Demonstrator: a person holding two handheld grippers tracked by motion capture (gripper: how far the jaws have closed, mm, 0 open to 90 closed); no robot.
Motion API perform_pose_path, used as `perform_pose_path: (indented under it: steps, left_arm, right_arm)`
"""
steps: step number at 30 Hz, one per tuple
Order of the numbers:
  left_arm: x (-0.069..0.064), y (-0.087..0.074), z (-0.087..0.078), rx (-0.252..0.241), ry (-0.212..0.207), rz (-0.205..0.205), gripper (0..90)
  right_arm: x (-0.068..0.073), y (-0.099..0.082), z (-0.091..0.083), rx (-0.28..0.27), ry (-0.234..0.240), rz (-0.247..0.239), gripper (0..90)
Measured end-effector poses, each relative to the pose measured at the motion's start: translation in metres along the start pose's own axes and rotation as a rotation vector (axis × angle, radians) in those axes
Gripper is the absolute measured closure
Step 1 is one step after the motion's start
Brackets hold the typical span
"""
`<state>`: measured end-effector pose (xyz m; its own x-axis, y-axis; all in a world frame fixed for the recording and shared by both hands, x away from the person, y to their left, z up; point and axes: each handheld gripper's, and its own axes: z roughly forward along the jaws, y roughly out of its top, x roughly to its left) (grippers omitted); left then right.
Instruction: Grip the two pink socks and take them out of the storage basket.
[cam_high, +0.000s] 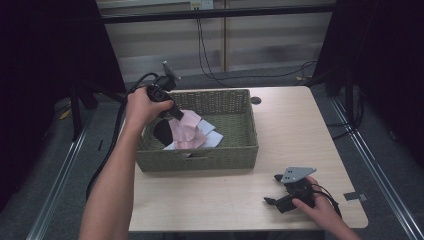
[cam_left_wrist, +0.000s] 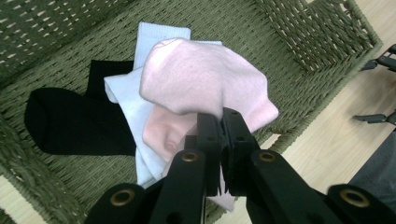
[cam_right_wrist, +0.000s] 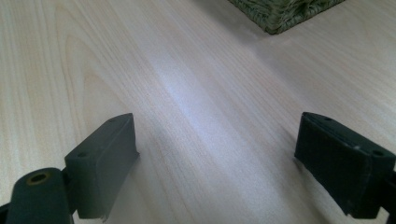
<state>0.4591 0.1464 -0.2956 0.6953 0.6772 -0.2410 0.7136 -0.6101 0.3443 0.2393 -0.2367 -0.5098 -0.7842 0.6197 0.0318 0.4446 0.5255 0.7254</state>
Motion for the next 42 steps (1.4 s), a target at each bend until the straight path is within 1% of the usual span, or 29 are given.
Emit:
perform_pose_path:
  steps: [2, 3, 4, 5, 8, 9, 11, 16, 17, 18, 20, 21, 22, 23, 25, 26, 28, 29, 31, 32, 34, 37, 42]
  left_arm:
    - [-0.001, 0.0, -0.003, 0.002, -0.001, 0.01, 87.2]
    - [-0.002, 0.0, -0.005, -0.004, 0.001, 0.008, 87.2]
    - [-0.003, 0.001, -0.007, -0.003, -0.003, 0.015, 87.2]
    - [-0.004, 0.001, -0.008, -0.013, 0.001, 0.011, 87.2]
    - [-0.006, 0.002, -0.011, -0.008, 0.001, 0.019, 87.2]
    - [-0.008, 0.002, -0.012, 0.001, -0.005, 0.028, 87.2]
    - [-0.01, 0.002, -0.014, -0.006, -0.019, 0.038, 87.2]
    - [-0.015, 0.001, -0.017, -0.008, -0.027, 0.048, 87.2]
    - [-0.016, 0.002, -0.019, 0.003, -0.028, 0.058, 87.2]
    - [-0.018, 0.001, -0.02, -0.005, -0.028, 0.056, 87.2]
    - [-0.022, 0.002, -0.024, 0.001, -0.034, 0.072, 87.2]
    - [-0.022, 0.002, -0.024, 0.001, -0.034, 0.072, 87.2]
    - [-0.025, 0.002, -0.026, 0.006, -0.037, 0.083, 87.2]
    - [-0.025, 0.002, -0.026, 0.006, -0.037, 0.083, 87.2]
    - [-0.029, 0.003, -0.028, 0.009, -0.045, 0.095, 87.2]
    - [-0.032, 0.003, -0.03, 0.008, -0.049, 0.102, 87.2]
    - [-0.033, 0.003, -0.031, 0.011, -0.051, 0.104, 87.2]
    - [-0.035, 0.004, -0.032, 0.016, -0.045, 0.114, 87.2]
    - [-0.037, 0.004, -0.034, 0.026, -0.051, 0.124, 87.2]
    - [-0.038, 0.004, -0.035, 0.019, -0.053, 0.123, 87.2]
    - [-0.04, 0.004, -0.036, 0.03, -0.053, 0.135, 87.2]
    - [-0.043, 0.005, -0.041, 0.03, -0.061, 0.133, 87.2]
    - [-0.049, 0.004, -0.045, 0.038, -0.071, 0.149, 87.2]
  right_arm:
    - [0.0, 0.0, 0.0, 0.0, 0.0, -0.001, 11.9]
    - [0.0, 0.0, 0.0, 0.0, 0.0, 0.0, 11.9]
    - [0.0, 0.0, 0.0, 0.0, 0.0, 0.0, 11.9]
    - [0.0, 0.0, 0.0, 0.0, 0.0, 0.0, 11.9]
    - [0.0, 0.0, 0.0, 0.0, 0.0, 0.0, 11.9]
    - [0.0, 0.0, 0.0, 0.0, 0.0, 0.0, 11.9]
    - [0.0, 0.0, 0.0, 0.0, 0.0, 0.0, 11.9]
    - [0.0, 0.0, 0.0, 0.0, 0.0, -0.001, 11.9]
    - [0.0, 0.0, 0.0, 0.0, 0.0, 0.0, 11.9]
    - [0.0, 0.0, 0.0, 0.0, 0.0, 0.0, 11.9]
    - [0.0, 0.0, 0.0, 0.0, 0.0, 0.0, 11.9]
    - [0.0, 0.0, 0.0, 0.0, 0.0, 0.0, 11.9]
    - [0.0, 0.0, 0.0, 0.0, 0.0, 0.0, 11.9]
    - [0.0, 0.0, 0.0, 0.0, 0.0, 0.0, 11.9]
    - [0.0, 0.0, 0.0, 0.0, 0.0, -0.001, 11.9]
    - [0.0, 0.0, 0.0, 0.0, 0.0, 0.0, 11.9]
    - [0.0, 0.0, 0.0, 0.0, 0.0, 0.0, 11.9]
    - [0.0, 0.0, 0.0, 0.0, 0.0, 0.0, 11.9]
    - [0.0, 0.0, 0.0, 0.0, 0.0, -0.001, 11.9]
    - [0.0, 0.0, 0.0, 0.0, 0.0, 0.0, 11.9]
    - [0.0, 0.0, 0.0, 0.0, 0.0, -0.001, 11.9]
    - [0.0, 0.0, 0.0, 0.0, 0.0, -0.001, 11.9]
    - [0.0, 0.0, 0.0, 0.0, 0.0, 0.0, 11.9]
